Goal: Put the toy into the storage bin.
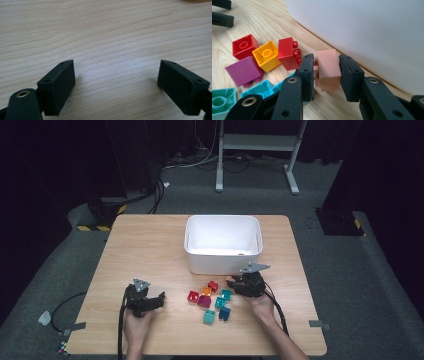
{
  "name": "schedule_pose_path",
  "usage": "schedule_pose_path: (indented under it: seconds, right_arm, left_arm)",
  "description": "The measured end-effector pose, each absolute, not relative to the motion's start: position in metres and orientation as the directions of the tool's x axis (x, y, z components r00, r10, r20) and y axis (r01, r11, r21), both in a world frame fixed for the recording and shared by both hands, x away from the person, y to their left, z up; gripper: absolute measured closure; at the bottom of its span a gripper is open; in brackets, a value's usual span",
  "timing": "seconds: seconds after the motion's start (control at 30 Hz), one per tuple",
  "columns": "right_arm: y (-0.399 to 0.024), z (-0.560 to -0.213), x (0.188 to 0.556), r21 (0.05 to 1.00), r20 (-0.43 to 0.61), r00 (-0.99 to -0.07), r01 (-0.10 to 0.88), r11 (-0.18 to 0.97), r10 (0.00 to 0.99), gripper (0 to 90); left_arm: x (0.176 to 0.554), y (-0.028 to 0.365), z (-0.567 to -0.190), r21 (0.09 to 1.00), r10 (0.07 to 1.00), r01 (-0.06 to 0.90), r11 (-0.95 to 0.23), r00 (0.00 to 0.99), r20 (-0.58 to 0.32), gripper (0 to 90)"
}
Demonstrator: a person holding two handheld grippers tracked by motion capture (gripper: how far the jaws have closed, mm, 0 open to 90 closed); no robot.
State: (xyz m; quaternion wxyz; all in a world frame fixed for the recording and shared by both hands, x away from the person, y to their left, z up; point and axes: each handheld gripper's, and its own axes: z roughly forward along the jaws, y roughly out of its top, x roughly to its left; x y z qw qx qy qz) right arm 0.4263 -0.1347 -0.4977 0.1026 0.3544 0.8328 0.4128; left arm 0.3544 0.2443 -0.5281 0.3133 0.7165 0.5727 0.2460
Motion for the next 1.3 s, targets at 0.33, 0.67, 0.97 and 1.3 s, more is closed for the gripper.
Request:
schedule_pose_path:
  seconds: [0.33,0.67,0.97,1.3]
  right_arm:
    - [-0.149,-0.483,0.421,0.776,0.116,-0.739,0.484,0.404,0.663,65.5]
    - [-0.153,-0.473,0.418,0.785,0.113,-0.746,0.472,0.401,0.657,65.5]
    - [-0.159,-0.46,0.414,0.798,0.113,-0.752,0.459,0.392,0.65,65.6]
    - [-0.16,-0.447,0.414,0.814,0.111,-0.76,0.439,0.38,0.641,65.6]
  left_arm:
    - [0.354,0.244,-0.528,0.731,0.975,0.666,-0.148,0.223,-0.006,14.8]
    - [0.354,0.244,-0.528,0.731,0.975,0.666,-0.148,0.223,-0.006,14.8]
    - [0.354,0.244,-0.528,0.731,0.975,0.666,-0.148,0.223,-0.006,14.8]
    - [0.354,0.244,-0.528,0.731,0.975,0.666,-0.149,0.224,-0.006,14.9]
